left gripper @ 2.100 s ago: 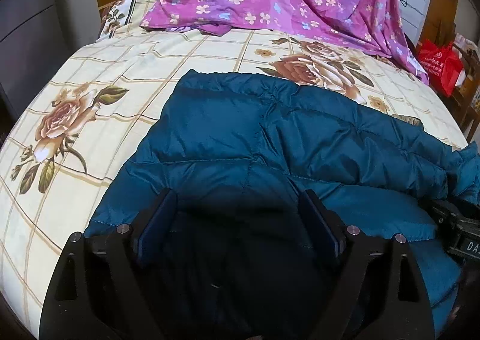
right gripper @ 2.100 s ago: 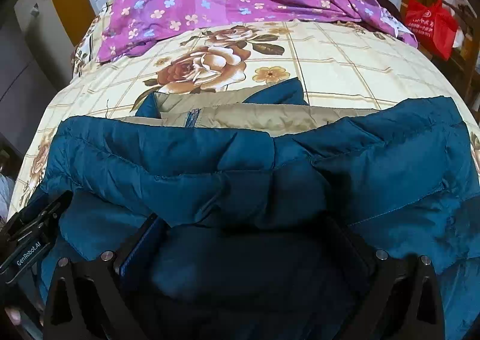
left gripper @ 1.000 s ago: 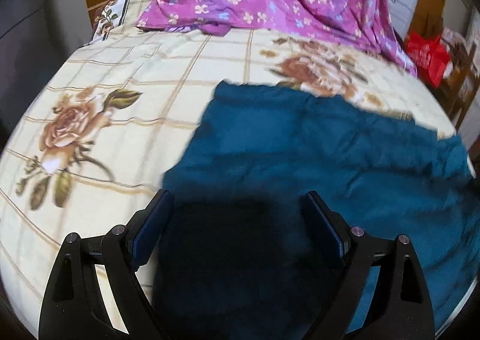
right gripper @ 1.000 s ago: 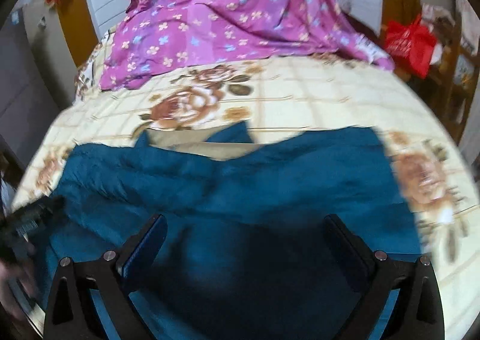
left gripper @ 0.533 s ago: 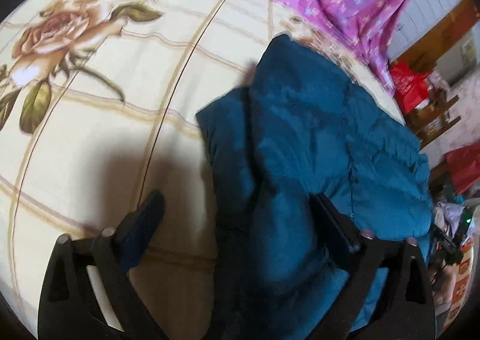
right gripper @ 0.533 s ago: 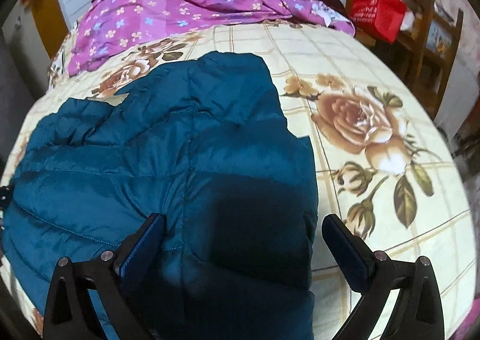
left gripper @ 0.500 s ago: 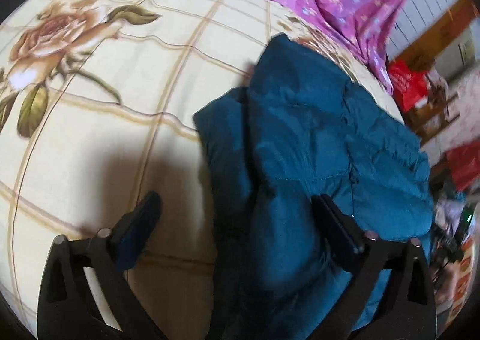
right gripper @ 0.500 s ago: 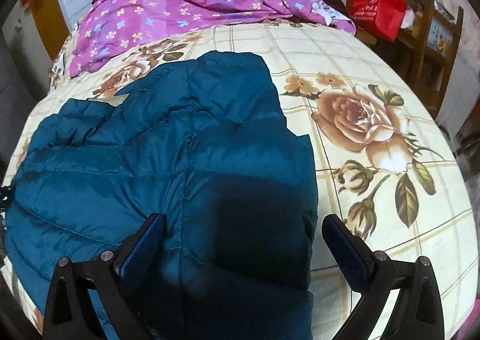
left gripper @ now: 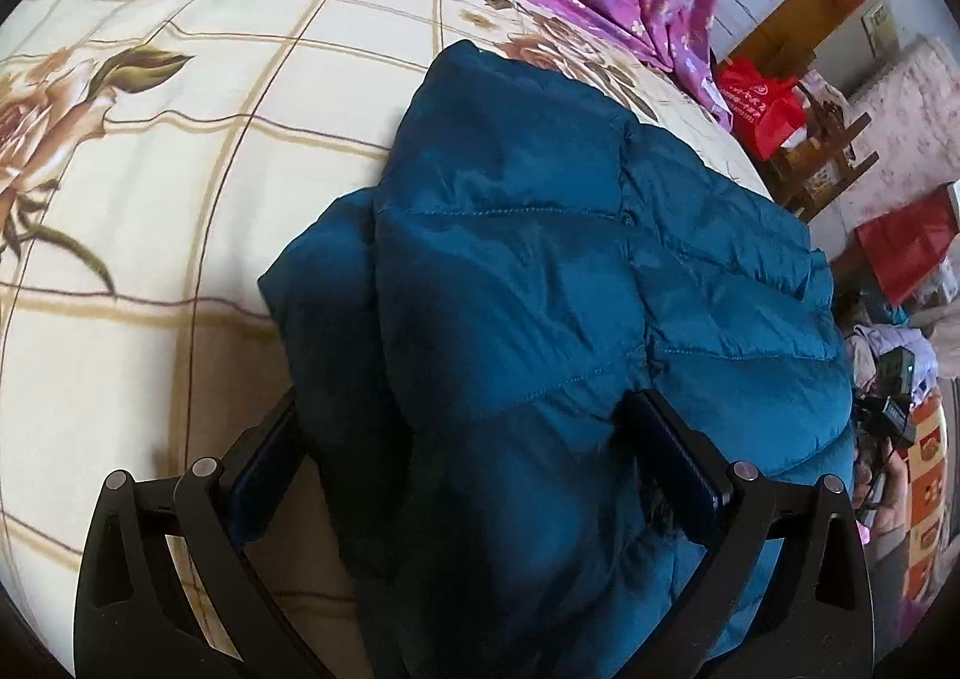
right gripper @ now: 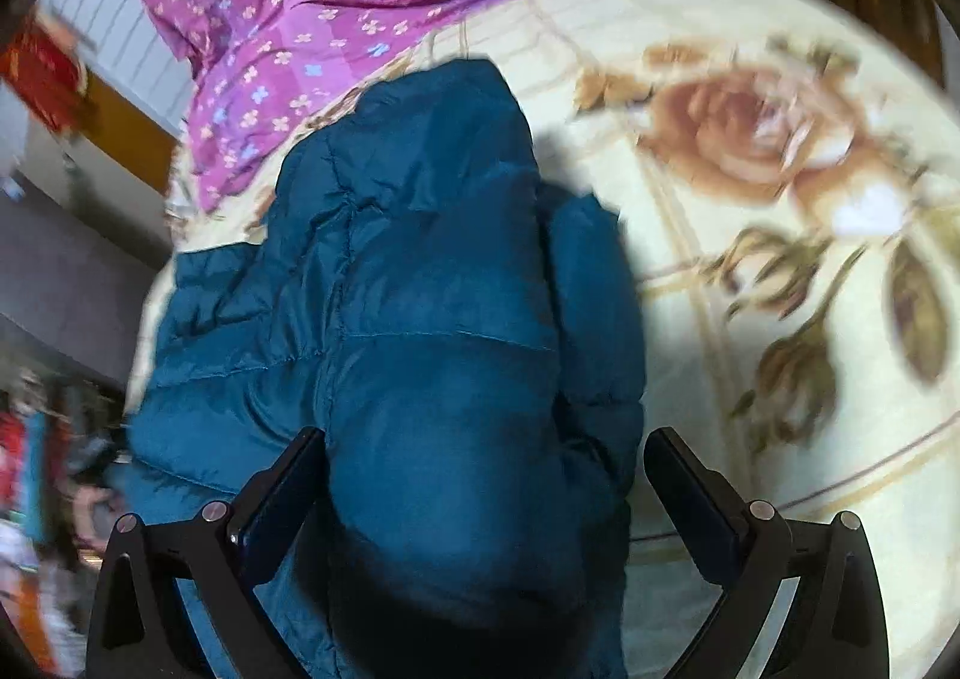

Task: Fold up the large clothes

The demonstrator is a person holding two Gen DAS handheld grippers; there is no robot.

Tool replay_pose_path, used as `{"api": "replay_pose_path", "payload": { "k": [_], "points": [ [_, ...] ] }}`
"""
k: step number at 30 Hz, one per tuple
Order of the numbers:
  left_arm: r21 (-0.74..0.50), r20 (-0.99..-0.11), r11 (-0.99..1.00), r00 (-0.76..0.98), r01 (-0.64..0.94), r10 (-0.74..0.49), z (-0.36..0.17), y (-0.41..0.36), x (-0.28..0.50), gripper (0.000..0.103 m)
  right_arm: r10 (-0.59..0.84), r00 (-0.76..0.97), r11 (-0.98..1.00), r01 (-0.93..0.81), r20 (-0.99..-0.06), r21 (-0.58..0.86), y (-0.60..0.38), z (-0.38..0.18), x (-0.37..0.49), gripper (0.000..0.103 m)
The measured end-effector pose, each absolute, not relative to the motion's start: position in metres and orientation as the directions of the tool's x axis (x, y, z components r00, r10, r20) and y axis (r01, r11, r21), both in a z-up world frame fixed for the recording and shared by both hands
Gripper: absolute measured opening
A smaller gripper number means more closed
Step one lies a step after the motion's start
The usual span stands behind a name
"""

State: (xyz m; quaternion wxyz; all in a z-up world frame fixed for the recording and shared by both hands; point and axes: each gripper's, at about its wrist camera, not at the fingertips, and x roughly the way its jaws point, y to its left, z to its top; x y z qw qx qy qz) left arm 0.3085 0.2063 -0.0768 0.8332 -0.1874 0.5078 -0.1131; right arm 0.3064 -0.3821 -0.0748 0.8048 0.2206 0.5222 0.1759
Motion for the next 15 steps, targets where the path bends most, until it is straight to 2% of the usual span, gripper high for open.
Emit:
{"api": "replay_pose_path", "payload": {
  "k": [4, 6, 7, 8, 10, 12, 14, 15],
  "points": [
    [-0.427, -0.801, 0.904, 0.475, -0.027, -0.364, -0.076, 0.207, 0.31, 0.1, 0.658, 0.417, 0.721, -0.107, -0.627, 0.685, -0.397, -0.082, 0.31, 0.103],
    [-0.431, -0.792, 0.902, 0.492, -0.034, -0.36, -0.074, 0.206, 0.31, 0.088, 0.72, 0.4, 0.662, -0.146, -0.568, 0.735, -0.396, -0.085, 0.314, 0.103],
    [-0.459, -0.779, 0.888, 0.493, -0.027, -0.388, -0.074, 0.206, 0.31, 0.068, 0.728, 0.381, 0.66, -0.169, -0.57, 0.732, -0.391, -0.085, 0.316, 0.103],
    [-0.491, -0.766, 0.87, 0.492, -0.033, -0.414, -0.075, 0.206, 0.311, 0.058, 0.74, 0.358, 0.656, -0.2, -0.569, 0.728, -0.384, -0.085, 0.317, 0.103],
    [-0.493, -0.762, 0.87, 0.495, -0.025, -0.418, -0.075, 0.201, 0.31, 0.046, 0.757, 0.322, 0.649, -0.265, -0.569, 0.713, -0.367, -0.084, 0.317, 0.103],
    [-0.474, -0.764, 0.881, 0.504, -0.016, -0.402, -0.071, 0.196, 0.308, 0.038, 0.755, 0.324, 0.651, -0.278, -0.569, 0.706, -0.362, -0.084, 0.316, 0.094],
    [-0.447, -0.762, 0.894, 0.525, -0.004, -0.379, -0.065, 0.192, 0.303, 0.029, 0.76, 0.321, 0.648, -0.3, -0.565, 0.701, -0.358, -0.084, 0.314, 0.073],
    [-0.435, -0.763, 0.9, 0.532, -0.003, -0.367, -0.063, 0.189, 0.302, 0.027, 0.755, 0.333, 0.654, -0.323, -0.564, 0.685, -0.357, -0.081, 0.31, 0.068]
  ]
}}
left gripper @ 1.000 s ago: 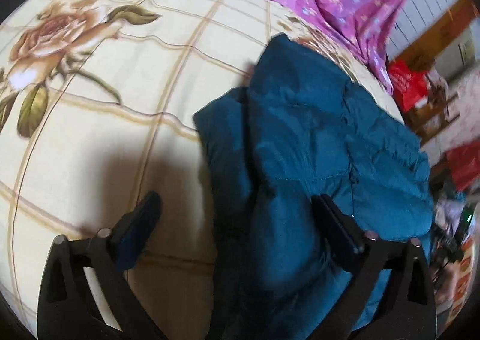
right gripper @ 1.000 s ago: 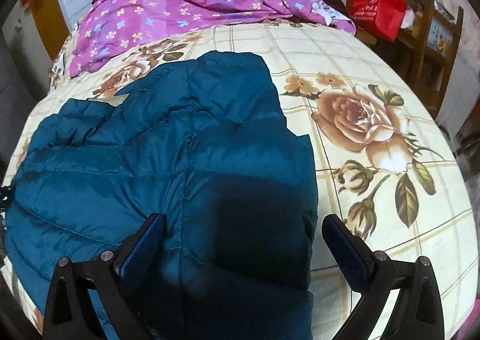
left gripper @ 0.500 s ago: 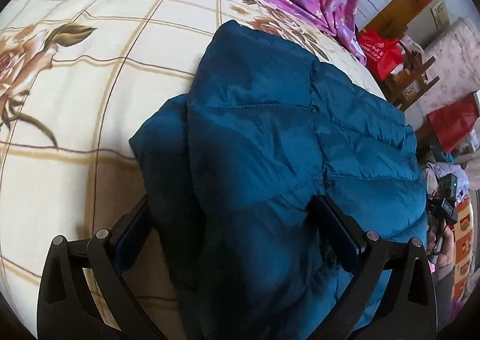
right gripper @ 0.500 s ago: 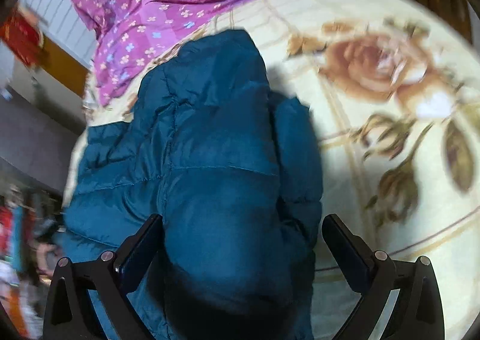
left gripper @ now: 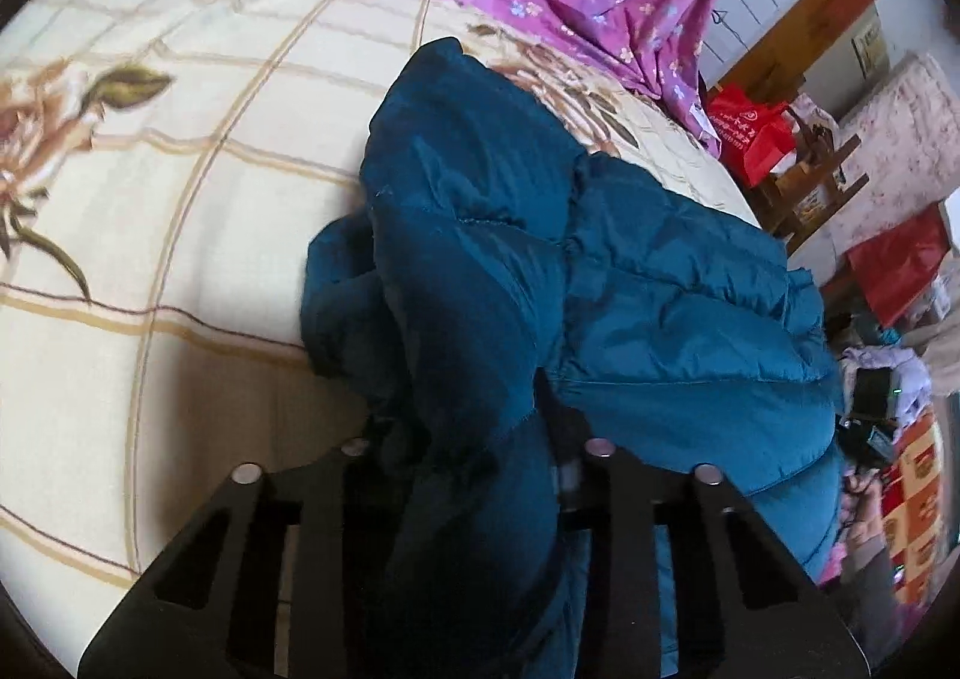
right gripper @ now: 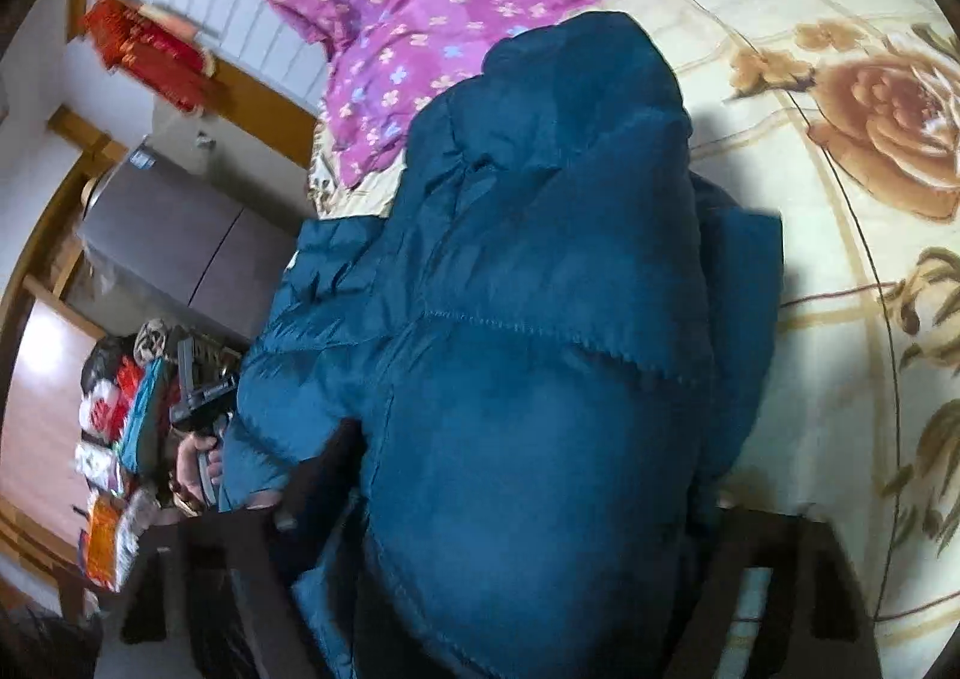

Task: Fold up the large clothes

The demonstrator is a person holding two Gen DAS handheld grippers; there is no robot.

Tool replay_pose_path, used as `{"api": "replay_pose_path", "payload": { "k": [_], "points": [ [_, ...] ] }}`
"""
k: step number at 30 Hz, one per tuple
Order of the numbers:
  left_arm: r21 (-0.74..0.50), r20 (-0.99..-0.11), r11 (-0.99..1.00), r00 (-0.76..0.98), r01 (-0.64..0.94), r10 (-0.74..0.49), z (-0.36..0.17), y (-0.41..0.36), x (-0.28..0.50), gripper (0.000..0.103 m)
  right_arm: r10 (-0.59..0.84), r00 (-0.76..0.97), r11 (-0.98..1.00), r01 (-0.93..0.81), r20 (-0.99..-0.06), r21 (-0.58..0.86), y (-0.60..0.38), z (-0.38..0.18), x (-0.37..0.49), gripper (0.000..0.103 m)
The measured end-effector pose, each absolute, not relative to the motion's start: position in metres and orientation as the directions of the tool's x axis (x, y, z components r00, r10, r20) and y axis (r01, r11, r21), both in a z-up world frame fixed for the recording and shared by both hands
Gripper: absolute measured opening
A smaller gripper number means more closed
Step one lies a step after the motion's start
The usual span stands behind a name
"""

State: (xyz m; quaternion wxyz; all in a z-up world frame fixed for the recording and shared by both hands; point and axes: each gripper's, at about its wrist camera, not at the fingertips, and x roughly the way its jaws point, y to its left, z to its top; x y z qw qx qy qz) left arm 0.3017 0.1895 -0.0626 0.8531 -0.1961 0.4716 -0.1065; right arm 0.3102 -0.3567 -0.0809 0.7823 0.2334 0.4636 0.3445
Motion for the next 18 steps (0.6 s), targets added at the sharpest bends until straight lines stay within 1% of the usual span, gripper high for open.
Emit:
{"api": "replay_pose_path", "payload": {
  "k": [1, 2, 3, 5, 8, 10, 15, 18],
  "points": [
    [-0.428, -0.761, 0.904, 0.542, -0.006, -0.357, -0.06, 0.188, 0.299, 0.024, 0.749, 0.344, 0.662, -0.347, -0.566, 0.665, -0.355, -0.076, 0.308, 0.057],
    [-0.42, -0.758, 0.908, 0.554, -0.009, -0.345, -0.055, 0.188, 0.296, 0.022, 0.734, 0.359, 0.679, -0.377, -0.577, 0.63, -0.351, -0.067, 0.302, 0.05],
    [-0.413, -0.755, 0.911, 0.563, -0.012, -0.335, -0.051, 0.186, 0.295, 0.021, 0.718, 0.37, 0.696, -0.392, -0.589, 0.602, -0.347, -0.061, 0.299, 0.048],
    [-0.406, -0.742, 0.914, 0.588, -0.01, -0.323, -0.042, 0.186, 0.288, 0.019, 0.687, 0.397, 0.725, -0.422, -0.608, 0.544, -0.34, -0.047, 0.293, 0.038],
    [-0.435, -0.709, 0.9, 0.616, 0.001, -0.343, -0.026, 0.187, 0.279, 0.018, 0.663, 0.457, 0.747, -0.451, -0.593, 0.488, -0.343, -0.022, 0.283, 0.033],
    [-0.459, -0.689, 0.888, 0.624, 0.02, -0.369, -0.017, 0.184, 0.273, 0.018, 0.645, 0.504, 0.763, -0.46, -0.574, 0.454, -0.344, -0.001, 0.272, 0.031],
    [-0.511, -0.669, 0.857, 0.594, 0.069, -0.447, -0.005, 0.159, 0.251, 0.018, 0.641, 0.551, 0.767, -0.463, -0.534, 0.444, -0.371, 0.028, 0.243, 0.031],
    [-0.518, -0.675, 0.85, 0.566, 0.092, -0.473, -0.003, 0.144, 0.239, 0.018, 0.639, 0.548, 0.769, -0.449, -0.54, 0.454, -0.389, 0.028, 0.226, 0.031]
  ]
}}
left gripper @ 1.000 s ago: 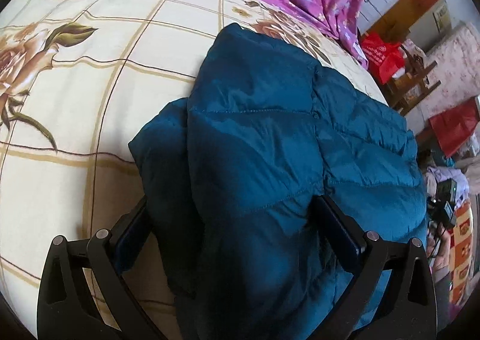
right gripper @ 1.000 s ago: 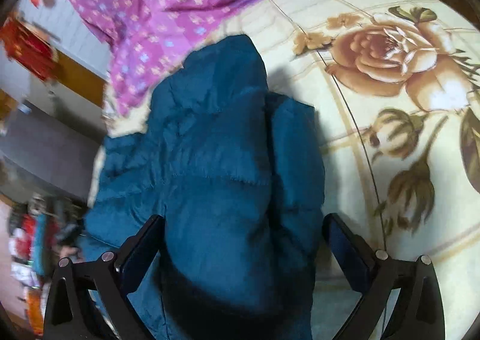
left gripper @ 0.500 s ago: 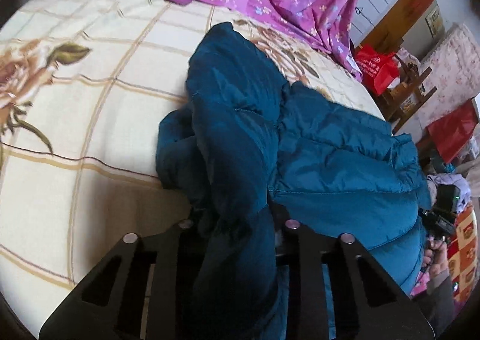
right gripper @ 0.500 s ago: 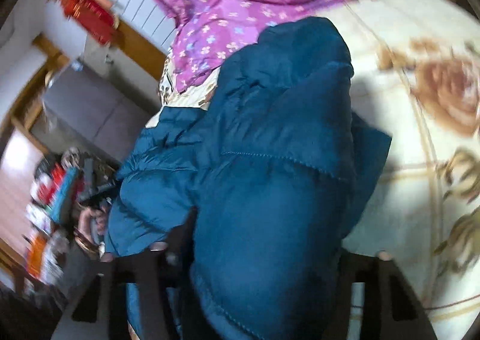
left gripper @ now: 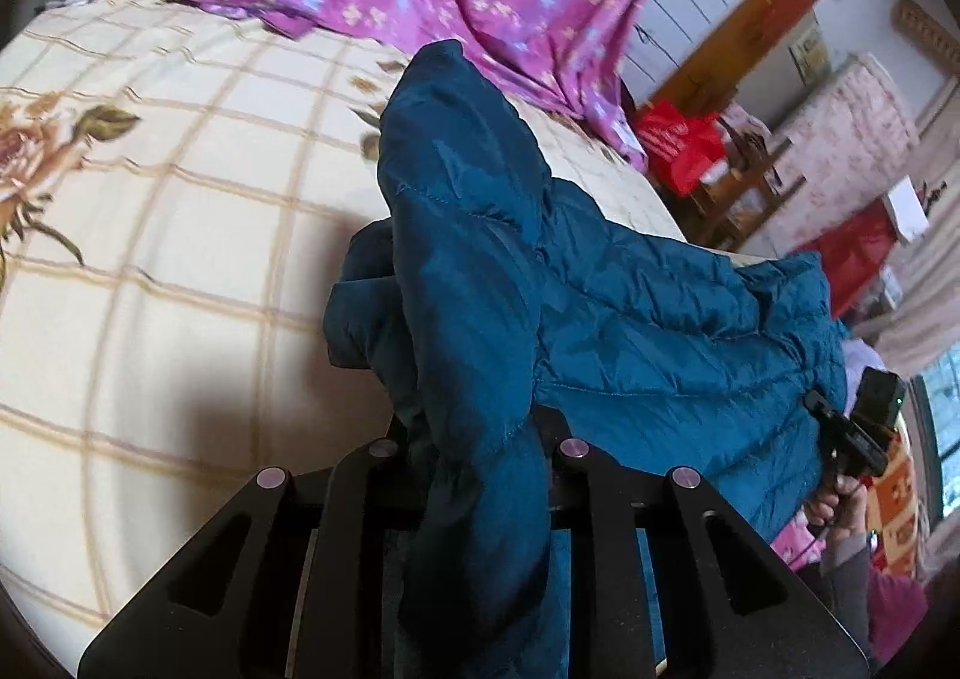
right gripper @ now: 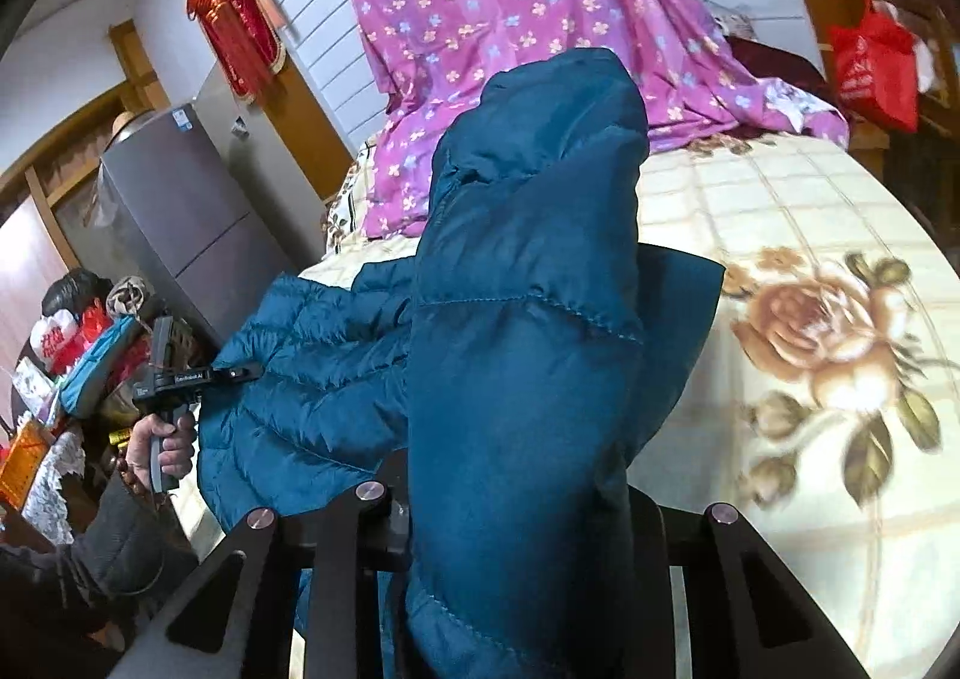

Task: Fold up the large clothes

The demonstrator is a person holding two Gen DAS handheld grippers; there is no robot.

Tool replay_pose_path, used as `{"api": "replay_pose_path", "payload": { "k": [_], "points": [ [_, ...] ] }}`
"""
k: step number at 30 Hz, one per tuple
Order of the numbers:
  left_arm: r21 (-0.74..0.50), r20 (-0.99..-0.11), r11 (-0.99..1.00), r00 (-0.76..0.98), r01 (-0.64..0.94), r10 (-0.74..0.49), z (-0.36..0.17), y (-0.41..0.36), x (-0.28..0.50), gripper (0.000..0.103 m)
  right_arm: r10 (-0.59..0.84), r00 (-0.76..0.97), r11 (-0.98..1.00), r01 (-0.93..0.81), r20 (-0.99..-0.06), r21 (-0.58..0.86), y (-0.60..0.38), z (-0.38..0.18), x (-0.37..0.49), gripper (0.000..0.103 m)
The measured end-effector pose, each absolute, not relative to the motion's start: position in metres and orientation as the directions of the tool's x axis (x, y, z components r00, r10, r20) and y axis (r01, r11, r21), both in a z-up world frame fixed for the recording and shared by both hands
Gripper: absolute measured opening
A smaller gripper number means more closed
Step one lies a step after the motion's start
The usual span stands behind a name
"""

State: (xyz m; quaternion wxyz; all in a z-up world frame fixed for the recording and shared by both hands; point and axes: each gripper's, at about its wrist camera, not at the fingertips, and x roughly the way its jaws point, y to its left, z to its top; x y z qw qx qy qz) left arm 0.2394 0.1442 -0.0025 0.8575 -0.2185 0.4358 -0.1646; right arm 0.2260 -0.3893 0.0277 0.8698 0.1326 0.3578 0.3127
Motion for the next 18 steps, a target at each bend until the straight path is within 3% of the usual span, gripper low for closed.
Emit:
{"api": "replay_pose_path", "payload": {
  "k": [3, 7, 13, 18],
  "points": [
    [-0.489, -0.714, 0.869, 0.538, 0.074, -0.448, -0.013, 0.136, 0.237, 0.023, 0.648, 0.518, 0.761, -0.415, -0.559, 0.498, -0.408, 0.007, 0.22, 0.034],
    [-0.422, -0.807, 0.906, 0.469, -0.031, -0.36, -0.04, 0.137, 0.247, 0.048, 0.611, 0.447, 0.78, -0.204, -0.653, 0.591, -0.426, -0.047, 0.236, 0.065],
    [-0.371, -0.795, 0.927, 0.532, -0.049, -0.29, -0.021, 0.148, 0.234, 0.05, 0.562, 0.552, 0.716, 0.049, -0.616, 0.696, -0.46, -0.045, 0.237, 0.067],
    [-0.38, -0.721, 0.918, 0.657, -0.111, -0.219, 0.003, 0.169, 0.228, 0.05, 0.333, 0.662, 0.855, 0.088, -0.672, 0.511, -0.441, 0.004, 0.217, 0.067]
  ]
}}
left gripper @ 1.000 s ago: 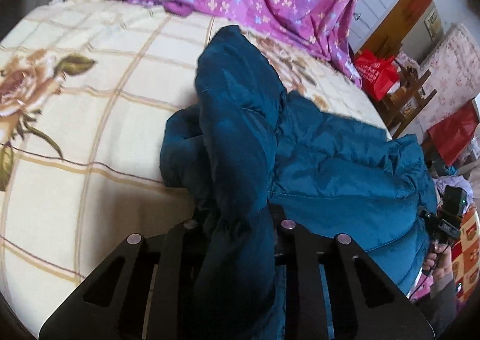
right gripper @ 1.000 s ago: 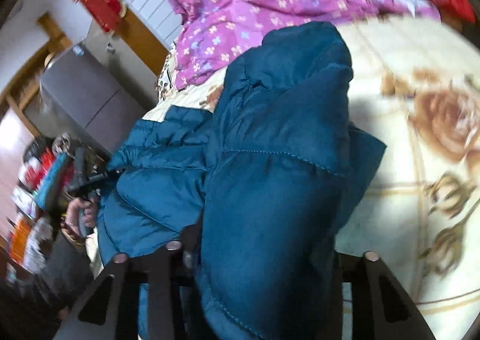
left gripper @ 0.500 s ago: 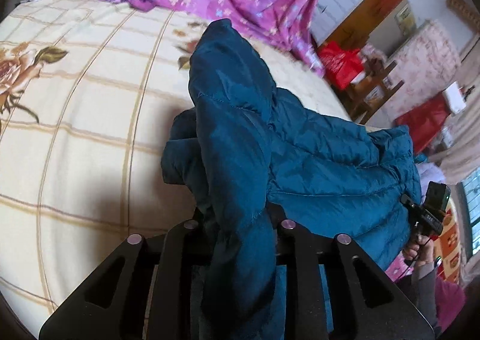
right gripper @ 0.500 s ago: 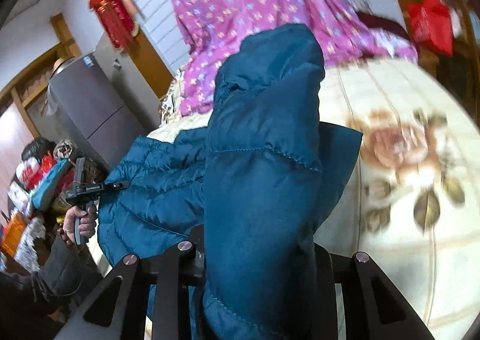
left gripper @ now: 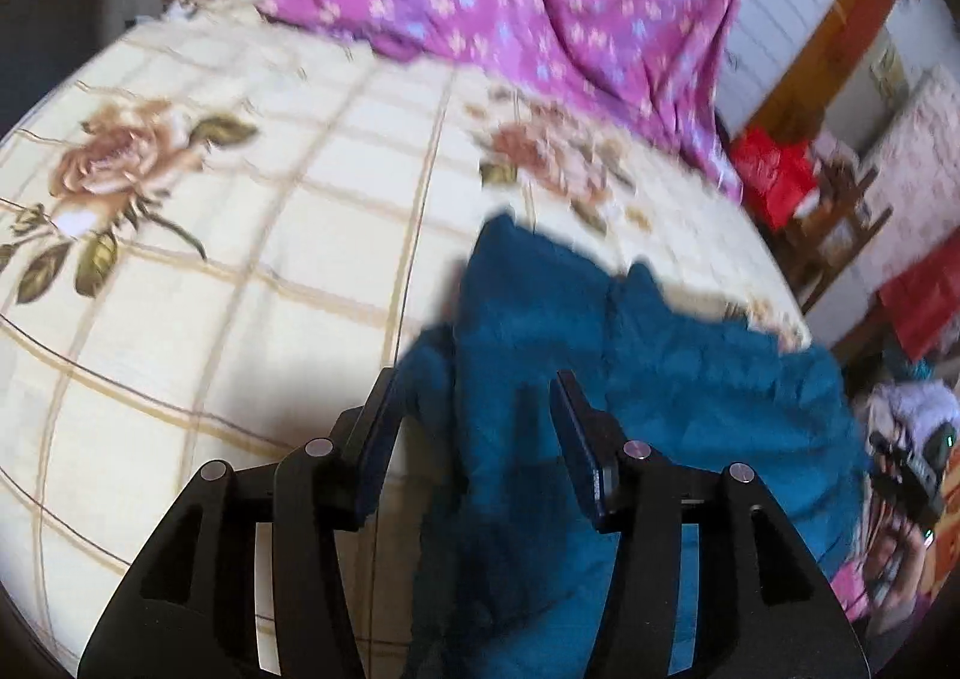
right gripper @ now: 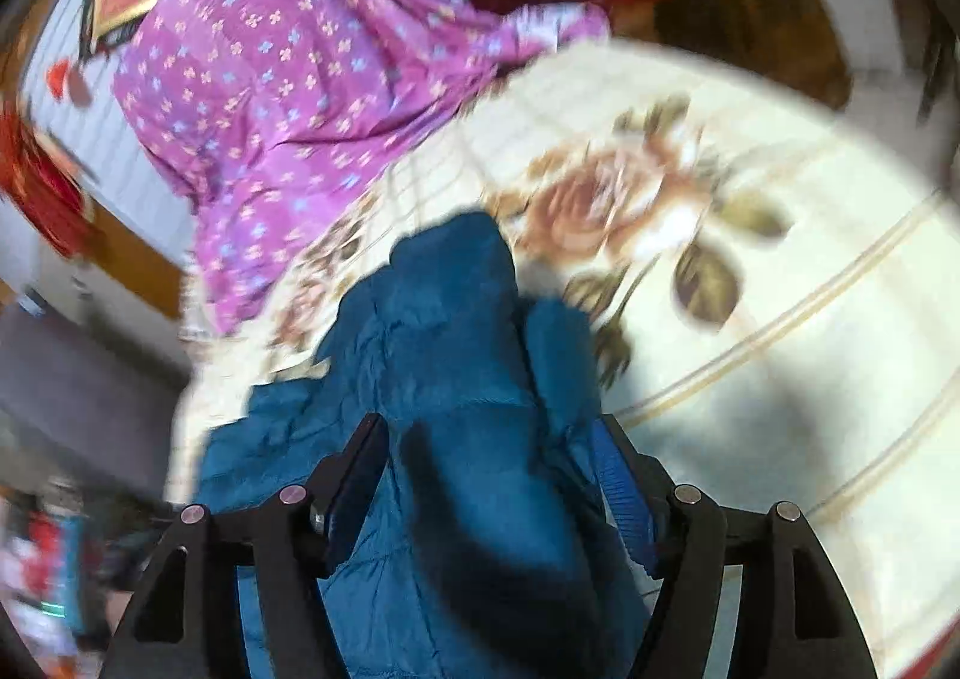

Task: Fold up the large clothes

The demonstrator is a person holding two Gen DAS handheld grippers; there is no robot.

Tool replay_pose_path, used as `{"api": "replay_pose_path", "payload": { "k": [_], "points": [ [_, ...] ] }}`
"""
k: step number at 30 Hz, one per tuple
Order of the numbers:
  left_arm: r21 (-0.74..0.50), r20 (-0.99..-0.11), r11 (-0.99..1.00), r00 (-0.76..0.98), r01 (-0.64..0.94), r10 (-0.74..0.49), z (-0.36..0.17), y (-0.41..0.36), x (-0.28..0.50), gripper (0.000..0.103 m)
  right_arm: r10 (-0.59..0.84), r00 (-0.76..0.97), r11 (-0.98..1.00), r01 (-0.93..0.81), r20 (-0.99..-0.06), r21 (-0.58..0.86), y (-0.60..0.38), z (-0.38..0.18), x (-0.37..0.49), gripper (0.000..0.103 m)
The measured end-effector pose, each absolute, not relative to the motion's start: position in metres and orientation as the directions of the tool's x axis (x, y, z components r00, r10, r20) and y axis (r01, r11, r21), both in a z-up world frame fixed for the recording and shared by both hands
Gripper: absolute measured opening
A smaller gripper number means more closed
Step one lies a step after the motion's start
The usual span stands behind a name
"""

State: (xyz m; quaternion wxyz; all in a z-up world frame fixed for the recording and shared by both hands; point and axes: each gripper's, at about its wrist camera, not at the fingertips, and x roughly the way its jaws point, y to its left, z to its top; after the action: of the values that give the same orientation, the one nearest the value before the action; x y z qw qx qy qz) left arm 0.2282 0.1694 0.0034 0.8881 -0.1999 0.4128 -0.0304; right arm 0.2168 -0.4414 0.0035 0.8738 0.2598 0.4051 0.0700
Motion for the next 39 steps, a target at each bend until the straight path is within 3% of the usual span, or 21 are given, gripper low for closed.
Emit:
{"api": "replay_pose_path", "payload": {
  "k": [3, 5, 6, 12, 16, 18, 24, 26, 39],
  "points": [
    [-0.408, -0.665, 0.911, 0.704, -0.066, -0.247, 0.018, 0.163, 0.228, 0.056, 0.137, 0.772, 0.923, 0.128, -0.621, 0.363, -0.429, 0.039, 0.198, 0.073],
    [-0.403, -0.635, 0.915, 0.727, -0.025, -0.26, 0.023, 0.146, 0.231, 0.066, 0.004, 0.819, 0.95, 0.177, -0.573, 0.259, -0.416, 0.056, 0.191, 0.096],
    [-0.397, -0.63, 0.918, 0.729, -0.008, -0.266, 0.024, 0.138, 0.234, 0.066, 0.004, 0.836, 0.96, 0.15, -0.549, 0.236, -0.407, 0.06, 0.193, 0.097],
    [-0.294, -0.731, 0.954, 0.655, -0.052, -0.189, -0.007, 0.097, 0.277, 0.066, 0.077, 0.748, 0.987, 0.035, -0.659, 0.154, -0.363, 0.024, 0.253, 0.097],
    [-0.177, -0.812, 0.971, 0.581, -0.159, -0.053, -0.044, 0.093, 0.297, 0.067, 0.061, 0.62, 0.993, 0.042, -0.782, 0.111, -0.355, -0.015, 0.294, 0.097],
    [-0.185, -0.805, 0.968, 0.591, -0.168, -0.052, -0.055, 0.095, 0.297, 0.07, 0.055, 0.568, 0.995, 0.037, -0.821, 0.092, -0.355, -0.034, 0.295, 0.101],
    [-0.154, -0.801, 0.974, 0.598, -0.168, -0.023, -0.062, 0.091, 0.294, 0.074, 0.085, 0.548, 0.994, 0.01, -0.832, 0.108, -0.355, -0.053, 0.3, 0.103],
    [-0.164, -0.802, 0.974, 0.596, -0.154, -0.041, -0.062, 0.09, 0.294, 0.079, 0.081, 0.546, 0.994, 0.012, -0.834, 0.105, -0.355, -0.054, 0.3, 0.103],
    [-0.134, -0.82, 0.971, 0.572, -0.199, 0.004, -0.061, 0.083, 0.302, 0.082, 0.06, 0.57, 0.996, 0.017, -0.819, 0.085, -0.348, -0.05, 0.295, 0.103]
  ]
}}
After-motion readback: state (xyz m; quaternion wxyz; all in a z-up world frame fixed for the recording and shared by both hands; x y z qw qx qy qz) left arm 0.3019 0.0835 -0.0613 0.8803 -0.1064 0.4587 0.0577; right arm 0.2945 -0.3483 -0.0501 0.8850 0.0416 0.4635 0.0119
